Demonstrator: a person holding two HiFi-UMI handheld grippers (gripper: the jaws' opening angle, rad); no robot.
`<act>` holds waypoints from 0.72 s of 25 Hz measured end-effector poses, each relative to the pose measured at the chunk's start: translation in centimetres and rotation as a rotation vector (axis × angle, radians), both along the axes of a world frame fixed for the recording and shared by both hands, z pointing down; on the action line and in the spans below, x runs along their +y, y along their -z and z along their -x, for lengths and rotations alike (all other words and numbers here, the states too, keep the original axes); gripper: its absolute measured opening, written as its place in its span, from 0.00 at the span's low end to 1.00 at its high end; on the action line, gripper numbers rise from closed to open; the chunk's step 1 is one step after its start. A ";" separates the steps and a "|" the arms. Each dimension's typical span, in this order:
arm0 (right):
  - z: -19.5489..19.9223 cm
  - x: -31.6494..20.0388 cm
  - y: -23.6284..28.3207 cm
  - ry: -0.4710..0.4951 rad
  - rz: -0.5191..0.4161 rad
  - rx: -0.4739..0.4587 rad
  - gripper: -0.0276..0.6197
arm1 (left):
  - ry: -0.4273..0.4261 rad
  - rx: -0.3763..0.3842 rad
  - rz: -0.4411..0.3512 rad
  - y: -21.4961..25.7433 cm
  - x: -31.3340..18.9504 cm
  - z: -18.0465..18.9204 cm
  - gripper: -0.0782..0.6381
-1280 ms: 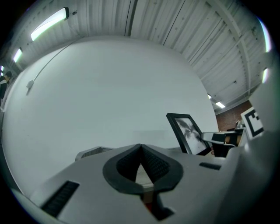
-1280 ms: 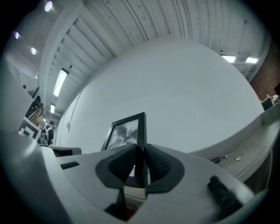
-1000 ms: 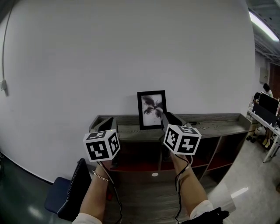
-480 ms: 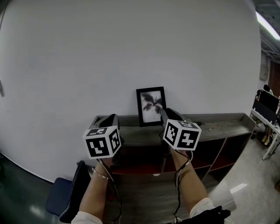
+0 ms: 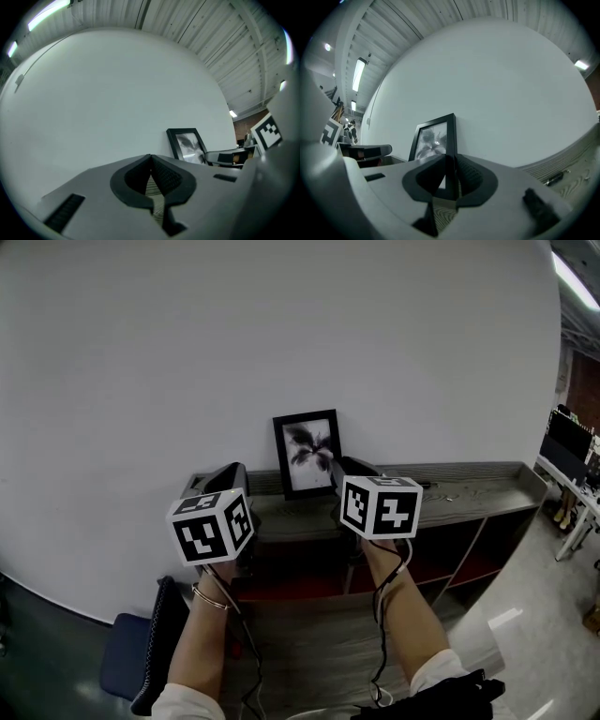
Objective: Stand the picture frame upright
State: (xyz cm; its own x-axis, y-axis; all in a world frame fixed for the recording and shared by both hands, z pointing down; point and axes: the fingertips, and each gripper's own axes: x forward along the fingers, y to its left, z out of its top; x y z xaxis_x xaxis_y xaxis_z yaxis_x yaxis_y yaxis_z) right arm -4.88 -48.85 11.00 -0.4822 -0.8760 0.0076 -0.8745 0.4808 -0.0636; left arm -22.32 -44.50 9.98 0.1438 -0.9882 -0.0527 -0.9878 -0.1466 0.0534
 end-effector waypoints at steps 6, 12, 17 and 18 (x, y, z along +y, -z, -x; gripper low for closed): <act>1.0 -0.3 -0.6 0.024 0.044 0.046 0.18 | -0.006 0.015 0.003 0.7 -0.6 0.4 0.13; 1.5 -0.7 -1.5 0.041 0.067 0.110 0.18 | -0.016 0.022 0.014 0.0 -1.4 0.0 0.13; 1.5 -0.8 -1.9 0.046 0.076 0.129 0.18 | -0.020 0.031 0.013 0.0 -1.4 -0.1 0.13; 1.6 -0.8 -1.9 0.047 0.077 0.130 0.18 | -0.019 0.033 0.013 0.0 -1.4 -0.1 0.13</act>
State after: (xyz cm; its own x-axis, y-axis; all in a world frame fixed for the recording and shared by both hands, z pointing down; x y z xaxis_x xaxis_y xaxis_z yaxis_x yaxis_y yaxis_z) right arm -6.43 -49.69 12.89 -0.5136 -0.8467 0.1389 -0.8542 0.5199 0.0103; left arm -22.23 -45.86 9.97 0.1610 -0.9859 -0.0448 -0.9825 -0.1645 0.0874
